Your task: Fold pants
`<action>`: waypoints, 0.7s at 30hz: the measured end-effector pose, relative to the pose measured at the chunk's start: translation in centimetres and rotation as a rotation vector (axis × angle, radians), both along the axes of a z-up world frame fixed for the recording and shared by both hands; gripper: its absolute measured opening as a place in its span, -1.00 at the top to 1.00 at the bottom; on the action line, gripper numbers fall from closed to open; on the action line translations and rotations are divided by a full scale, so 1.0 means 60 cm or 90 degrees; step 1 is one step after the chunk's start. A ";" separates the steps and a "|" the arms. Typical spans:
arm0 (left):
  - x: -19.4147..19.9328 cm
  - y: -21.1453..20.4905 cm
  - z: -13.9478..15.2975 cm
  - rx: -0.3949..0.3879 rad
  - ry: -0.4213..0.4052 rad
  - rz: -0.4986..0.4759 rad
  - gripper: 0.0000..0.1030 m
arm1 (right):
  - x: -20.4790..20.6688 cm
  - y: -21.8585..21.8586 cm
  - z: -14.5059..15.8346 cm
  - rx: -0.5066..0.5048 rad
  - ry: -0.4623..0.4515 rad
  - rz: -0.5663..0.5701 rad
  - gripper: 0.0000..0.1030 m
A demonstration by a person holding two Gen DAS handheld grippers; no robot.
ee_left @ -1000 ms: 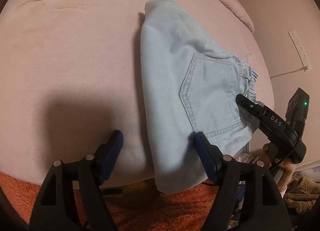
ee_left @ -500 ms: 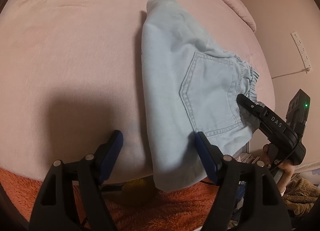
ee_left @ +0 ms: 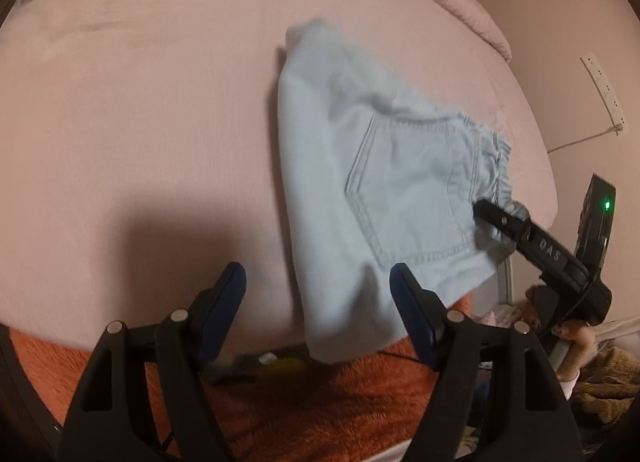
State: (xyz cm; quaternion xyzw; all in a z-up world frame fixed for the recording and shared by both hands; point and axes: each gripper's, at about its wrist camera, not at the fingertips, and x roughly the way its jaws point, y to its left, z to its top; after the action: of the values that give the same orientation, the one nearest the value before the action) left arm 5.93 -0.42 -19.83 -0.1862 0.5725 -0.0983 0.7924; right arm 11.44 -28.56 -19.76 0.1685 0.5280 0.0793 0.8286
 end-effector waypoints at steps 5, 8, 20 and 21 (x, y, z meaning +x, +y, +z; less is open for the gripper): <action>0.017 0.007 -0.007 0.021 -0.010 0.014 -0.65 | -0.002 -0.024 -0.011 0.057 0.014 -0.008 -0.57; 0.025 0.010 -0.021 0.009 -0.001 0.022 -0.65 | 0.001 -0.027 -0.018 0.074 0.013 -0.004 -0.57; 0.045 -0.007 -0.043 -0.066 0.004 0.007 -0.27 | 0.027 0.006 -0.021 0.130 -0.014 0.054 -0.43; 0.049 -0.011 -0.043 -0.072 0.003 0.003 -0.16 | 0.030 0.012 -0.021 0.136 -0.015 0.064 -0.29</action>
State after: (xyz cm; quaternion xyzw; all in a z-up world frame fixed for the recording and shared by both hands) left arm 8.87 -1.07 -22.40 -0.2322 0.5672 -0.1282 0.7797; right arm 13.24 -27.83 -21.03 0.2283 0.5148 0.1787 0.8068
